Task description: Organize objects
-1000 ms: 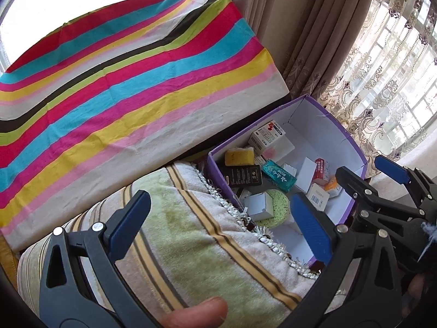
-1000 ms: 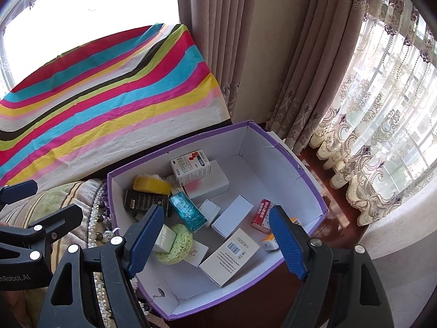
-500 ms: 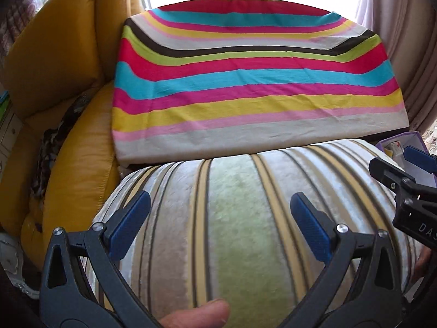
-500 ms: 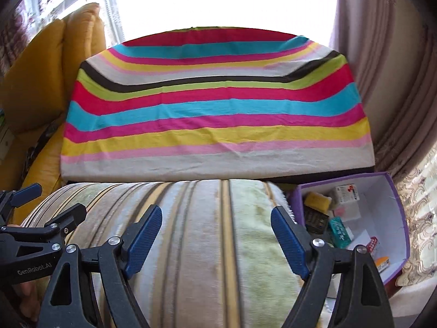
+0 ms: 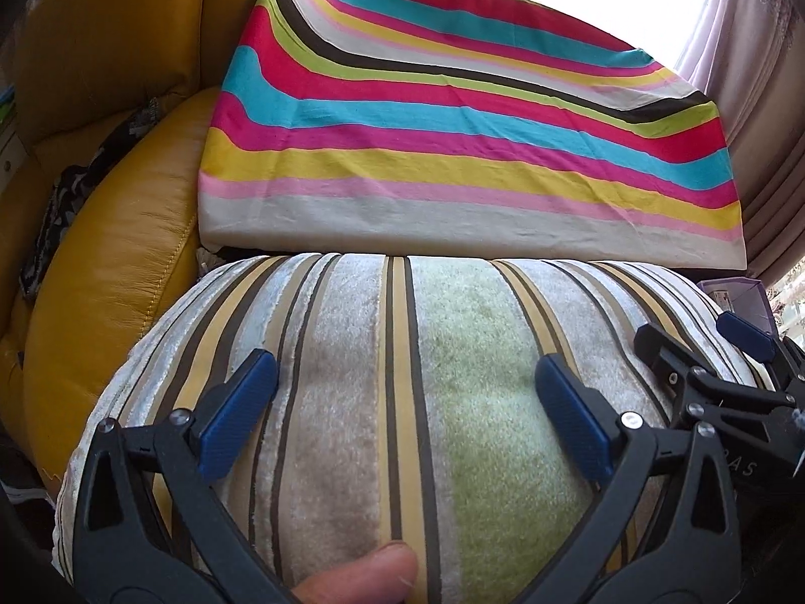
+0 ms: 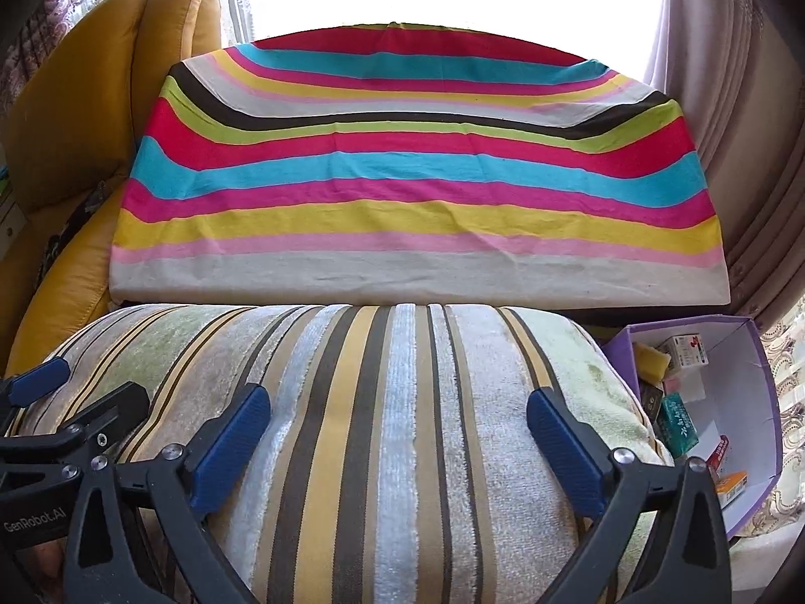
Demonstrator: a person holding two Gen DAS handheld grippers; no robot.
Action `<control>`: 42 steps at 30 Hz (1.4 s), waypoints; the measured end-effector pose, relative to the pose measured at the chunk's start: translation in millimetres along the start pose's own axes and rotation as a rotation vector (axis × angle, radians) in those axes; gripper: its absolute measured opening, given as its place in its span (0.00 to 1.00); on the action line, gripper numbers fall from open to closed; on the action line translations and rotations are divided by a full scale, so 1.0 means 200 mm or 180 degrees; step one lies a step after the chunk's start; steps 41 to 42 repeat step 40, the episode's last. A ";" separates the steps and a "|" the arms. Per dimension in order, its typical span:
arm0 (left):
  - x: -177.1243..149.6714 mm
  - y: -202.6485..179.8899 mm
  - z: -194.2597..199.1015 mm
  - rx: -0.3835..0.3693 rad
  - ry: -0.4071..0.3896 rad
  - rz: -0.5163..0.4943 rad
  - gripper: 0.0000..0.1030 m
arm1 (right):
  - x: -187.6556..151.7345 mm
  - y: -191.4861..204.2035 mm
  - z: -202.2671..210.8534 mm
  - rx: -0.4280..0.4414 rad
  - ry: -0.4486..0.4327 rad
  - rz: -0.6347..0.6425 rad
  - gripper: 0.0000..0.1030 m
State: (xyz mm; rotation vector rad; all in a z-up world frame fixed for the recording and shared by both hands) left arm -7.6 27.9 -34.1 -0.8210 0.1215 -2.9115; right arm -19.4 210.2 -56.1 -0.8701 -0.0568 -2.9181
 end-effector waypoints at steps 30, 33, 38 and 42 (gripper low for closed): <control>0.03 0.02 -0.01 0.0168 0.0154 -0.0080 1.00 | 0.02 0.00 -0.01 0.0106 0.0065 -0.0093 1.00; 0.02 0.02 -0.01 0.0152 0.0128 -0.0088 1.00 | 0.02 0.00 -0.01 0.0105 0.0066 -0.0094 1.00; 0.02 0.02 -0.01 0.0160 0.0086 -0.0088 1.00 | 0.02 0.00 -0.01 0.0107 0.0065 -0.0090 1.00; 0.02 0.01 -0.01 0.0184 0.0072 -0.0102 1.00 | 0.02 0.00 -0.01 0.0106 0.0065 -0.0091 1.00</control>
Point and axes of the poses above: each gripper's, at about its wrist camera, not at the fingertips, and z roughly against the way its jaws point, y to its left, x to its top, the point moved 5 cm from there along -z, roughly the way its jaws point
